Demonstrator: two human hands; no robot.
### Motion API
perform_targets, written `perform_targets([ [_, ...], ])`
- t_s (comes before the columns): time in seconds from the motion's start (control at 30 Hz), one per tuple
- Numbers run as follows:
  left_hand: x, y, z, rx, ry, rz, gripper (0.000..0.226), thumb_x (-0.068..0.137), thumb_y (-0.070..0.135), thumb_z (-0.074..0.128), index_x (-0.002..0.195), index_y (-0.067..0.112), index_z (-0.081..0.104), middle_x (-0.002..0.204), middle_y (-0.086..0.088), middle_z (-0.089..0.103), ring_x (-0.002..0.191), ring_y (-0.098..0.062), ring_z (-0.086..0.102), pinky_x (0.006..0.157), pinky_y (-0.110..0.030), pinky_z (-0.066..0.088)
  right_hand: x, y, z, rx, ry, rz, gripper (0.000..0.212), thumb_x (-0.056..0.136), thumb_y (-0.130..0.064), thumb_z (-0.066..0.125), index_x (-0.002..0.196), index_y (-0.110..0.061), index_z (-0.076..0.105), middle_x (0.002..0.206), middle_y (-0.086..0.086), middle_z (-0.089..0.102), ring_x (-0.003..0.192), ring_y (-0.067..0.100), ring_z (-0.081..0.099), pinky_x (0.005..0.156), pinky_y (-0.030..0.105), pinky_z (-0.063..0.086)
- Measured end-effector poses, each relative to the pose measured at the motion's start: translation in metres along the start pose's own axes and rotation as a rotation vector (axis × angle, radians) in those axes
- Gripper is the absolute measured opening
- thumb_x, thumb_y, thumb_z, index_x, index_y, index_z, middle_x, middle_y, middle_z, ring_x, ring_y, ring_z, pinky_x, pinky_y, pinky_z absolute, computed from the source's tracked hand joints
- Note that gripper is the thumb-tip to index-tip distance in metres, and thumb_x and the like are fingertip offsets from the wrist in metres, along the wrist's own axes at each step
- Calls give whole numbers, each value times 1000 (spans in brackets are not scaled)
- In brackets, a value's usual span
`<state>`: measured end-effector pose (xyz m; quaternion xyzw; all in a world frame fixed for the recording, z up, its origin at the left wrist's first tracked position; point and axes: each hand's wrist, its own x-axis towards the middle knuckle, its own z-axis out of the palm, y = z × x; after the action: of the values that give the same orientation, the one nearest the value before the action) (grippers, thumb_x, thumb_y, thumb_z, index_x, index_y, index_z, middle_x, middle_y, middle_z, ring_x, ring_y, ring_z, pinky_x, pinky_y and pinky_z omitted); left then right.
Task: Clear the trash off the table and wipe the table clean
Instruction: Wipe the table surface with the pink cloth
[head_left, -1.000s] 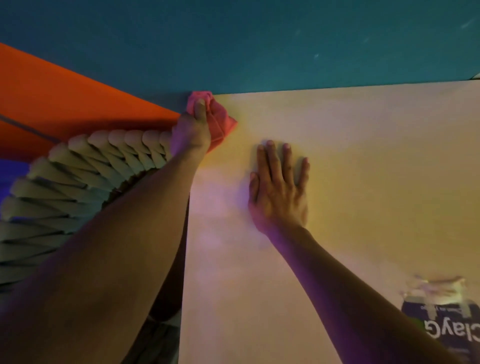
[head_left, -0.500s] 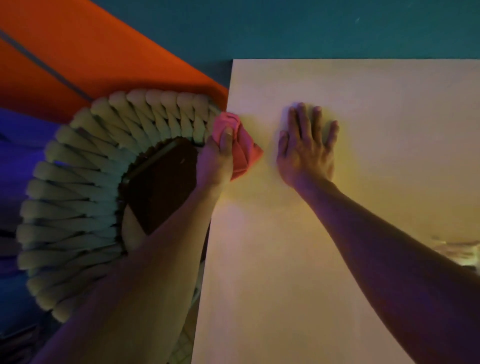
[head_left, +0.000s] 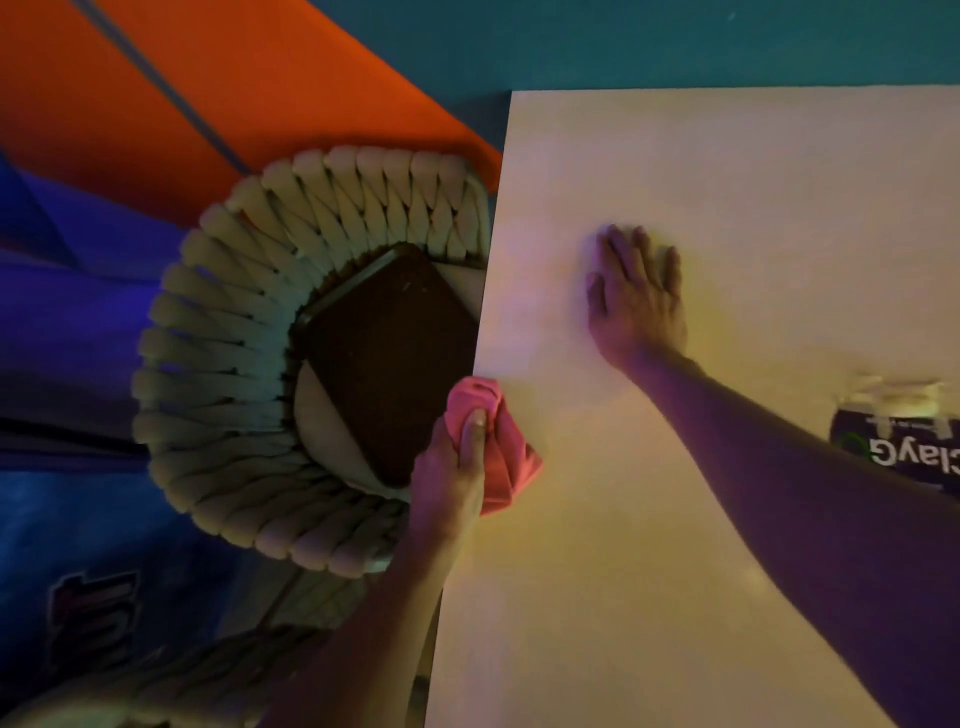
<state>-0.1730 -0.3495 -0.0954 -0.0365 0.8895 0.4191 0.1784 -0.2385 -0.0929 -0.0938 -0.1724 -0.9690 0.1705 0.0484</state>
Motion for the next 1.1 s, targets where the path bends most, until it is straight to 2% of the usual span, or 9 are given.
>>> perform_targets([
  [0.13, -6, 5, -2, 79, 33, -13, 71, 85, 80, 27, 113, 24, 59, 103, -9, 73, 94, -32, 71, 78, -44, 57, -60, -18, 5, -3, 55, 35, 57, 99, -31, 32, 150, -7, 38, 158, 7, 37, 147, 34, 30, 119, 59, 17],
  [0.23, 2, 9, -2, 114, 37, -32, 81, 83, 88, 19, 109, 25, 62, 97, -5, 74, 89, -30, 71, 76, -43, 58, -89, -28, 7, -33, 61, 65, 56, 101, -31, 32, 152, -10, 35, 160, 5, 33, 148, 31, 28, 120, 58, 16],
  [0.33, 19, 23, -2, 150, 28, -44, 87, 81, 89, 14, 113, 26, 65, 104, -4, 74, 97, -29, 70, 85, -42, 56, -100, -34, 9, -61, 51, 85, 57, 101, -32, 32, 154, -10, 30, 162, 4, 28, 150, 30, 24, 121, 57, 13],
  [0.47, 57, 52, 1, 194, 46, -51, 71, 92, 77, 25, 123, 27, 63, 116, -11, 70, 109, -36, 65, 89, -39, 50, -99, -37, 10, -95, 61, 87, 58, 102, -31, 33, 155, -9, 27, 163, 4, 26, 151, 29, 20, 121, 58, 12],
  [0.53, 81, 66, 5, 198, 57, -62, 76, 91, 79, 24, 121, 22, 65, 116, -15, 70, 109, -37, 65, 89, -41, 51, -97, -37, 11, -111, 60, 86, 58, 102, -31, 33, 155, -9, 27, 163, 4, 25, 152, 28, 19, 121, 58, 11],
  [0.73, 140, 109, 19, 219, 97, -21, 67, 100, 65, 25, 113, 14, 66, 111, -10, 70, 98, -25, 66, 76, -30, 40, -93, -34, 14, -131, 57, 87, 59, 101, -31, 32, 156, -11, 26, 164, 2, 22, 153, 26, 14, 121, 57, 8],
  [0.83, 146, 105, 23, 190, 94, -10, 65, 99, 68, 26, 113, 17, 64, 112, -11, 70, 103, -30, 68, 85, -35, 50, -92, -33, 14, -135, 82, 84, 57, 102, -31, 32, 156, -12, 28, 163, 2, 24, 152, 26, 16, 121, 57, 9],
  [0.93, 136, 93, 21, 173, 88, -52, 67, 95, 72, 29, 124, 20, 61, 121, -14, 68, 112, -35, 64, 92, -41, 49, -97, -34, 16, -129, 79, 77, 57, 103, -33, 31, 156, -13, 27, 164, 2, 24, 152, 26, 16, 121, 57, 9],
  [1.1, 78, 52, 15, 186, 58, -34, 63, 96, 69, 32, 127, 20, 56, 122, -16, 66, 113, -40, 61, 89, -42, 46, -95, -33, 16, -121, 87, 62, 57, 102, -33, 30, 155, -11, 30, 162, 4, 27, 151, 30, 21, 120, 59, 10],
])
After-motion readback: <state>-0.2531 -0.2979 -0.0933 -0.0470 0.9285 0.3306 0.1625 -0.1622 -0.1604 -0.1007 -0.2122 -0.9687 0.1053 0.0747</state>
